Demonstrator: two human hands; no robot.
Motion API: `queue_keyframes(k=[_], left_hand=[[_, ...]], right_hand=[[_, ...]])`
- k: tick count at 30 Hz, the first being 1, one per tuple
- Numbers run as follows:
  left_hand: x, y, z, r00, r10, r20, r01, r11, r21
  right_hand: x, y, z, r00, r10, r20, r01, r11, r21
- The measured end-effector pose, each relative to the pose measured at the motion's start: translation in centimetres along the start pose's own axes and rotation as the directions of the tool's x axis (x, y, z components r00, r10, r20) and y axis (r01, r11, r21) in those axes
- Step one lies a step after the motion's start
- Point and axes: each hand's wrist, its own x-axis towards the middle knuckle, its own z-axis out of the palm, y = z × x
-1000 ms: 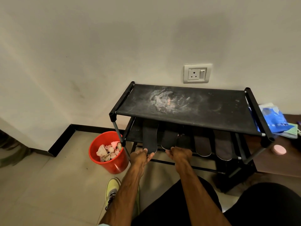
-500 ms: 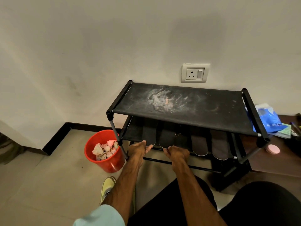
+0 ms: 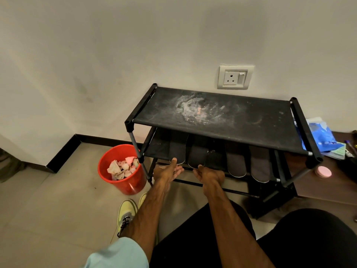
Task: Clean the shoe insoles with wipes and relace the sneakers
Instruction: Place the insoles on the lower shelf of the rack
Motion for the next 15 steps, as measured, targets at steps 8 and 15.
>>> queue_keyframes(k=[8,15], left_hand=[[-0.5,0.4,0.6,0.996,0.077,-0.041,-0.077,0.997,-0.005],[-0.7,0.3,0.5,0.991,0.102,-0.084,-0.104,0.994,-0.019]], right_hand=[[0.7,0.1,-0.9,0.986,-0.016,0.165,-0.021,0.976,0.219],[0.1,0.1,0.0,0.999,-0.026,0.034,0.021,0.989,0.147]])
